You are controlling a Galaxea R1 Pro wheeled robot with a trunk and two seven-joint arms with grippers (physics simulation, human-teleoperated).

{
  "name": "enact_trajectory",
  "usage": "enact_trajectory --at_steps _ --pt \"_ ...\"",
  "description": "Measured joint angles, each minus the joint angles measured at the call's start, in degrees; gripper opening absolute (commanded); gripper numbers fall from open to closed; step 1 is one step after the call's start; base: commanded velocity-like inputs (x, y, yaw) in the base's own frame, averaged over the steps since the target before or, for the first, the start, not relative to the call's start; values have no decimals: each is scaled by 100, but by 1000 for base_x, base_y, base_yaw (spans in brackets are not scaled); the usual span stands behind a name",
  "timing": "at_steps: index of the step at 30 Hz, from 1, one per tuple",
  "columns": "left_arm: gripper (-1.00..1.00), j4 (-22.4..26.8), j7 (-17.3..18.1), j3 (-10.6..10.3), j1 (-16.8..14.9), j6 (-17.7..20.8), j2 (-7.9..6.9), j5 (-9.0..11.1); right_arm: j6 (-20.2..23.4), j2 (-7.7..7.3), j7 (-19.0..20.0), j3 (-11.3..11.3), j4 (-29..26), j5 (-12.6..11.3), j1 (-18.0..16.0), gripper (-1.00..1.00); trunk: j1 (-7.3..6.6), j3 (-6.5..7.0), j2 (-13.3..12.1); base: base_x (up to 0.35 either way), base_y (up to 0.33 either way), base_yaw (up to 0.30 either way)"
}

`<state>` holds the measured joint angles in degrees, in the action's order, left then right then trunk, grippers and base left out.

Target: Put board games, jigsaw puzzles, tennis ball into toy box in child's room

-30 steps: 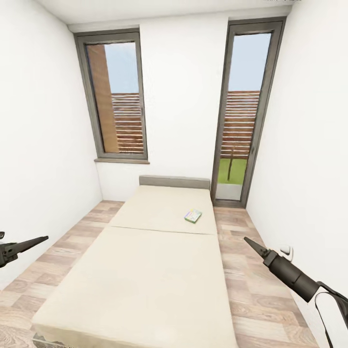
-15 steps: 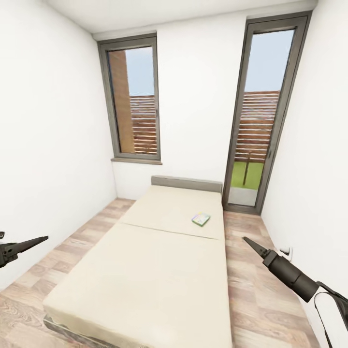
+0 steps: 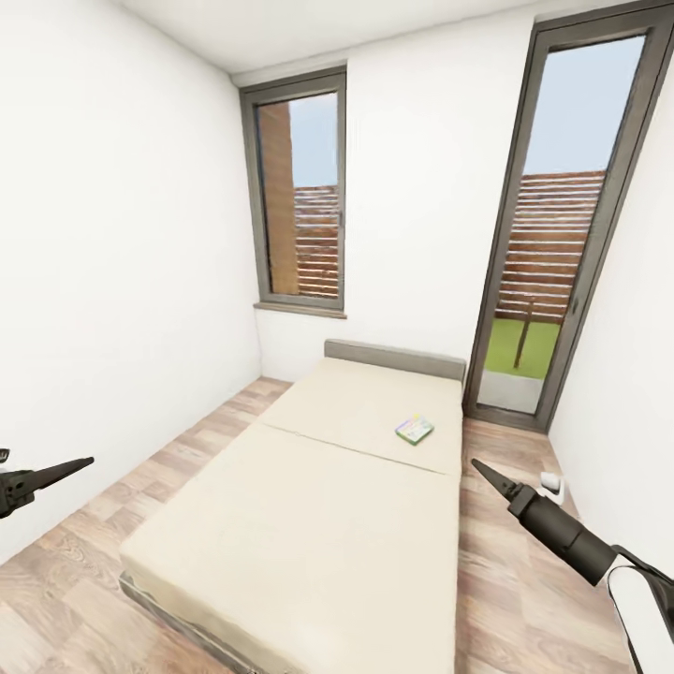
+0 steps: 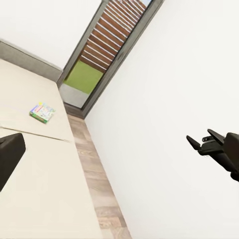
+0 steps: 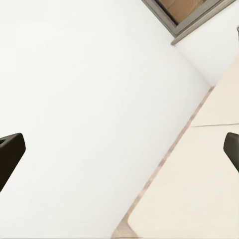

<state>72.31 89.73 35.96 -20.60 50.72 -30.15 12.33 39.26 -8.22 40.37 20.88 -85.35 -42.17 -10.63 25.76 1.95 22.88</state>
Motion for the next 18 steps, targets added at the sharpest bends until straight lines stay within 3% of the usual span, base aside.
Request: enact_trajectory --at_steps 18 --pt "100 2 0 0 0 0 8 -1 -9 1 -56 -39 2 10 0 100 0 0 0 0 -27 293"
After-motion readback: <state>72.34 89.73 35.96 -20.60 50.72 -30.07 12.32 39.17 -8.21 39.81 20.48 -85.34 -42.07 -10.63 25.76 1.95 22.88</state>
